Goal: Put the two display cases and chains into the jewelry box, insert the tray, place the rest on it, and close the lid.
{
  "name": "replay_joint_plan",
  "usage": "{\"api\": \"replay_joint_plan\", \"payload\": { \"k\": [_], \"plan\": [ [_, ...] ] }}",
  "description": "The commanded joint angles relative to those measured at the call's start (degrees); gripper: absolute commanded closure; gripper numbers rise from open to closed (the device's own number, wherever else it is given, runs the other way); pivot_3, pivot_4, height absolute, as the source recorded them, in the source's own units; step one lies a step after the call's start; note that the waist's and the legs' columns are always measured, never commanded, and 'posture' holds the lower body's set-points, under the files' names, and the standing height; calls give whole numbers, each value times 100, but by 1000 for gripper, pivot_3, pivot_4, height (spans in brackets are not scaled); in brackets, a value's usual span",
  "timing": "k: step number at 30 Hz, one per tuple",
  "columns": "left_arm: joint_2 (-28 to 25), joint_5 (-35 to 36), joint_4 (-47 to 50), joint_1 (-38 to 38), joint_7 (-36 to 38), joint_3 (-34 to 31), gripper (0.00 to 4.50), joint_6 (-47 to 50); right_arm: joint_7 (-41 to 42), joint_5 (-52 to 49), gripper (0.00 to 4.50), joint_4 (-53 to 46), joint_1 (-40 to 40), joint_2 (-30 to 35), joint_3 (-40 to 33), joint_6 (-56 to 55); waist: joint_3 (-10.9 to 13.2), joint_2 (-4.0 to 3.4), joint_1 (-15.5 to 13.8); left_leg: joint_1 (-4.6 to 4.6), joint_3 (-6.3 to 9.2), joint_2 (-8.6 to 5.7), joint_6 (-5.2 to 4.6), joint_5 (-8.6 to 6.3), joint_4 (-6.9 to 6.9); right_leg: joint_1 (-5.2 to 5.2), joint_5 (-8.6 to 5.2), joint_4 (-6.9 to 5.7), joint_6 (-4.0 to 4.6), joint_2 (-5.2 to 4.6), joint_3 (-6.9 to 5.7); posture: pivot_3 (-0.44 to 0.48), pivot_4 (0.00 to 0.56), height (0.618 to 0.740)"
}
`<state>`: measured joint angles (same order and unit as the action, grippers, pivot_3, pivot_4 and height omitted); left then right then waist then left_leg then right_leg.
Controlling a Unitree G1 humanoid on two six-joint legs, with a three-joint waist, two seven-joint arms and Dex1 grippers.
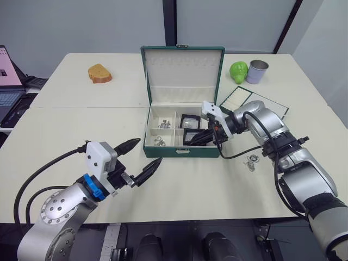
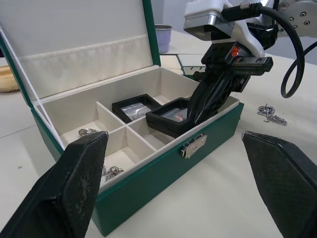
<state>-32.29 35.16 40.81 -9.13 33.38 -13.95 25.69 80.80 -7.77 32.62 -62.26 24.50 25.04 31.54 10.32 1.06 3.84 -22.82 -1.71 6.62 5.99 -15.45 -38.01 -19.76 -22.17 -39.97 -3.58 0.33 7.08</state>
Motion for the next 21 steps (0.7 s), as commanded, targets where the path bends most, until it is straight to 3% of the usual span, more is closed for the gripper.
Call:
{"api": "replay_joint_plan", "payload": {
  "k": [1,2,4,14,18,21],
  "plan": [
    [-36,-6,69,-11,72,-30,0,-141,-2,76,4477,32,-122,-31,-137,-164,0,0,2,0,0,0,0,0,0,0,0,0,0,0,0,0,150,740],
    [-42,-8,60,-9,81,-31,0,-145,-6,90,4477,50,-125,-43,-152,-179,0,0,2,0,0,0,0,0,0,0,0,0,0,0,0,0,150,740],
    [-51,-9,50,-12,106,-36,0,-152,-16,103,3754,74,-133,-64,-189,-190,0,0,2,0,0,0,0,0,0,0,0,0,0,0,0,0,150,740],
    [-60,-37,-22,33,196,-7,0,-151,36,35,1454,-6,-265,-92,-491,-121,0,0,27,-1,-1,0,0,0,1,1,0,0,0,0,0,0,150,740],
    [-105,-2,-105,181,230,-45,0,-93,-1,-189,90,-6,-425,-109,-871,-91,0,-1,41,-1,-1,0,0,0,3,1,0,0,0,0,-1,0,150,740],
    [-169,64,-167,326,263,-62,0,-3,-10,-455,37,-24,-497,-39,-1271,-107,1,-1,45,-1,0,-1,0,0,3,1,0,0,0,0,-2,0,150,740]
  ]
}}
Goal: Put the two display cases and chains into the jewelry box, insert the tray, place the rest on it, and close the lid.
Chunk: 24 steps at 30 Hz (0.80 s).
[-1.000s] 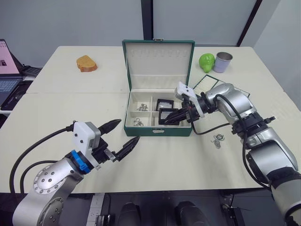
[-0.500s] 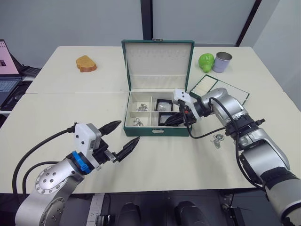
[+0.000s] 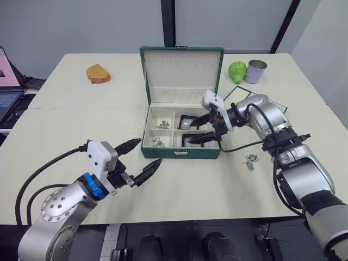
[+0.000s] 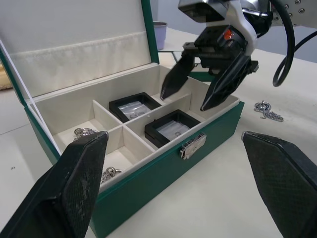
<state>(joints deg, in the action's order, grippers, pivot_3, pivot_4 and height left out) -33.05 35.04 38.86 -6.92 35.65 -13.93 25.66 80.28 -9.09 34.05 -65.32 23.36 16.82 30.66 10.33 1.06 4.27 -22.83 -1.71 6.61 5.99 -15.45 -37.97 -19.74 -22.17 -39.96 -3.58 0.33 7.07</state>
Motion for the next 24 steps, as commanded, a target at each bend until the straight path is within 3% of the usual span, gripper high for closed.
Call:
{"api": "replay_joint_plan", "payload": {
  "k": [1,6,15,20,24],
  "plan": [
    [-116,104,12,139,45,-65,0,25,57,-395,37,-191,-193,103,-547,-9,0,0,2,0,0,0,0,0,0,0,0,0,0,0,1,0,150,740],
    [-287,410,-173,344,80,-319,0,209,117,-920,37,-971,350,558,-1182,80,0,0,-12,-3,1,0,0,0,0,3,0,3,0,-1,-2,0,150,740],
    [-984,545,-1277,420,606,-1286,0,238,-513,-1709,37,-2726,2599,1721,-2569,558,2,0,-59,-2,1,-3,0,0,5,5,0,7,0,0,2,0,150,740],
    [-1094,285,-1912,314,716,-1686,0,0,-1196,-1661,37,-3125,3829,2083,-3219,256,2,-1,-80,-1,-5,-4,0,-1,4,5,0,11,0,1,8,0,150,740],
    [-962,21,-2139,141,670,-1651,0,-231,-1786,-1765,37,-2937,4374,1947,-3794,-91,3,0,-88,-1,-7,-4,0,-1,6,6,0,11,-1,2,10,0,150,740]
  ]
}}
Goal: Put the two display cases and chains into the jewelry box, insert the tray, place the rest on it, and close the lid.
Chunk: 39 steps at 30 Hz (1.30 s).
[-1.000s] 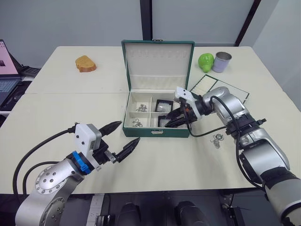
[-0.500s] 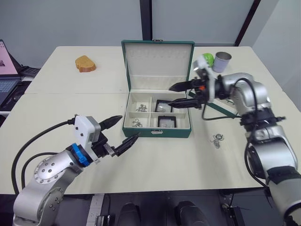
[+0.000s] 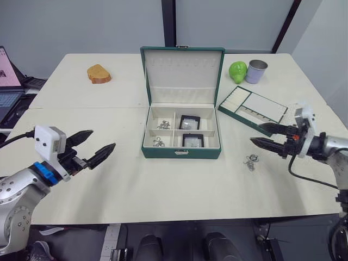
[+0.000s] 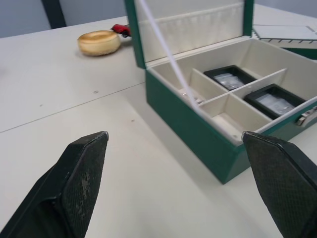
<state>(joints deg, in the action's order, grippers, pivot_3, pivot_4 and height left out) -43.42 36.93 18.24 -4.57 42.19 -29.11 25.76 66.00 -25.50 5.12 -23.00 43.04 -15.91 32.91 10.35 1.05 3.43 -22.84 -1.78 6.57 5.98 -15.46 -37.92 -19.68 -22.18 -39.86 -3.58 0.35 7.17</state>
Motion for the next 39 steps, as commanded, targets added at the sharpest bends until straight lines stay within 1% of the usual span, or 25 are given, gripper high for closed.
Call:
{"api": "replay_joint_plan", "payload": {
  "k": [1,4,9,13,22,39],
  "plan": [
    [107,-216,-157,-111,20,-112,0,-305,-442,-115,37,27,231,-43,-589,-409,0,0,-9,1,0,0,0,0,-1,1,0,0,0,0,0,0,150,740],
    [233,-367,-435,-103,10,-92,0,-536,-556,21,37,210,669,-33,-652,-791,0,1,-20,2,-1,0,0,0,0,3,0,2,0,0,-1,0,150,740],
    [350,-533,-669,-50,-61,-65,0,-736,-901,130,37,411,1138,-137,-743,-1362,0,0,-25,2,-3,-1,0,0,-1,5,0,2,0,0,2,0,150,740],
    [431,-655,-890,21,-82,-9,0,-858,-1018,161,37,381,1396,-251,-648,-1638,0,0,-31,3,-2,0,0,0,-1,6,0,1,0,1,2,0,150,740],
    [513,-833,-1233,146,-38,85,0,-1042,-1209,307,37,540,1510,-322,-458,-1991,-1,0,-34,4,-3,0,1,0,-1,7,0,0,0,0,1,0,150,740],
    [580,-923,-1447,243,-44,157,0,-1144,-1454,261,37,552,1484,-489,-434,-2054,-1,0,-39,4,-2,0,1,0,-1,7,0,-2,0,0,0,0,150,740]
  ]
}}
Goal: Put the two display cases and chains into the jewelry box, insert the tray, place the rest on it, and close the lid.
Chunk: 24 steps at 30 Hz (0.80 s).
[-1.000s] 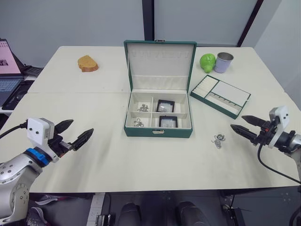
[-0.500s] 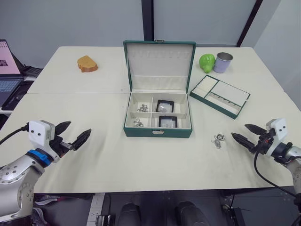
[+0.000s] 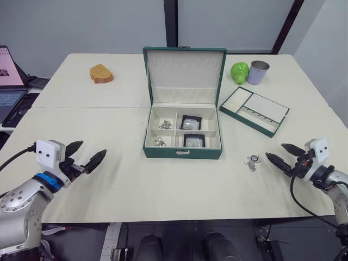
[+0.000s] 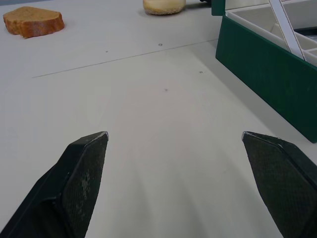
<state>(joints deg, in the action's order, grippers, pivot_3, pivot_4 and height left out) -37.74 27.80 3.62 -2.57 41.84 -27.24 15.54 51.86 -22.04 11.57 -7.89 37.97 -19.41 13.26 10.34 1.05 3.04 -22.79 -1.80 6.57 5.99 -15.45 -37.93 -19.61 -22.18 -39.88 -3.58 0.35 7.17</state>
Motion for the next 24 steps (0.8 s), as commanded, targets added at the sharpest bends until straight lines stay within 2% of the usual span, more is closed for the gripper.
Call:
{"api": "replay_joint_plan", "payload": {
  "k": [1,19,24],
  "plan": [
    [10,-12,12,49,-6,-23,0,-120,-44,-91,37,-96,-30,17,-83,-88,0,0,0,0,0,0,0,0,0,0,0,0,0,0,0,0,150,740],
    [47,-43,-11,-9,24,0,0,-213,15,-125,37,6,-116,69,-83,-71,0,0,1,0,0,0,0,0,-1,0,0,-2,0,0,0,0,150,740],
    [-42,55,241,105,139,121,0,-103,251,-451,37,-337,-271,282,-109,453,0,-1,0,0,0,0,0,0,-2,0,0,-2,0,0,0,0,150,740]
  ]
}}
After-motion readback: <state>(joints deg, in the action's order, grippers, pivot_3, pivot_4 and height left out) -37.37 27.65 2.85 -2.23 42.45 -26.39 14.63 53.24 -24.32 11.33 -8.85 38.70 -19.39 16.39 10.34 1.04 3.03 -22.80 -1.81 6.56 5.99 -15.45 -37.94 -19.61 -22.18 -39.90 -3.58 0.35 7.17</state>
